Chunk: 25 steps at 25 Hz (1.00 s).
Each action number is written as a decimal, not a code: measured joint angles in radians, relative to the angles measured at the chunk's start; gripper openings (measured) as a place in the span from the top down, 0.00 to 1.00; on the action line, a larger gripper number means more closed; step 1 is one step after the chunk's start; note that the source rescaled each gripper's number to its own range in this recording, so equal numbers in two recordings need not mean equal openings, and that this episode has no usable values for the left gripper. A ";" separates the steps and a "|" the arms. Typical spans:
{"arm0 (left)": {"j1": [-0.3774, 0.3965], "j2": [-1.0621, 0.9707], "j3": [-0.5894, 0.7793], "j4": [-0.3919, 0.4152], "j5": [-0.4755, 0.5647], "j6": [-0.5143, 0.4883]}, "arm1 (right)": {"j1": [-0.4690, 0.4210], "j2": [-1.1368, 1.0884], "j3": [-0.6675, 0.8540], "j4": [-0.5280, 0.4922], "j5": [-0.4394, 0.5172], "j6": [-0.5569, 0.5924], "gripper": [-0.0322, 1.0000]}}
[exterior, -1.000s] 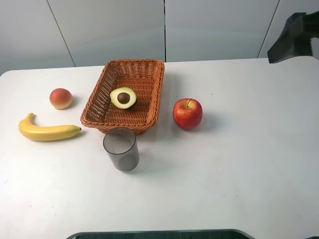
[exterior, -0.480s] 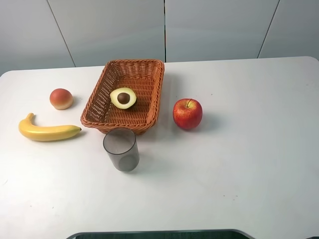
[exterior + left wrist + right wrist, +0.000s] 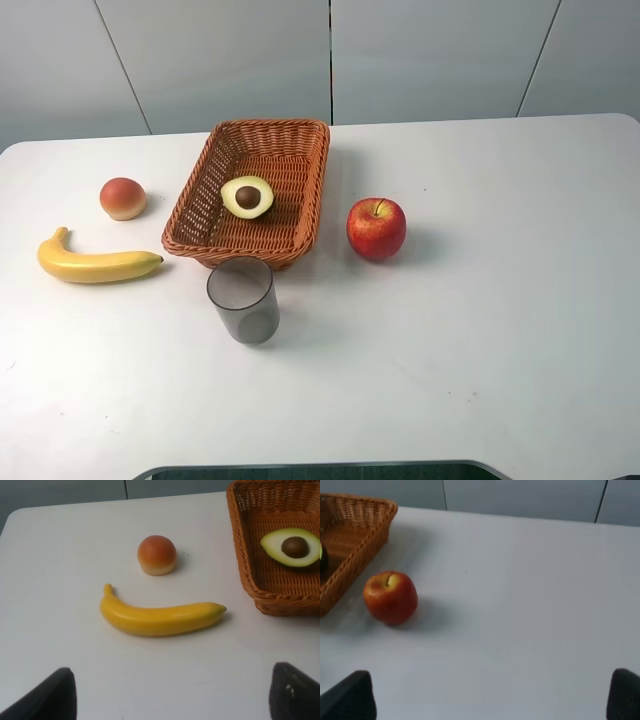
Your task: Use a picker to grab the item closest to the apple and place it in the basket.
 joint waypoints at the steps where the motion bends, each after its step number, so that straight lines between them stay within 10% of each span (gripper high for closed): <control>1: 0.000 0.000 0.000 0.000 0.000 0.000 | 0.000 -0.030 0.014 0.000 0.002 -0.008 0.00; 25: 0.000 0.000 0.000 0.000 0.000 0.004 | 0.000 -0.105 0.118 0.084 -0.043 -0.057 0.00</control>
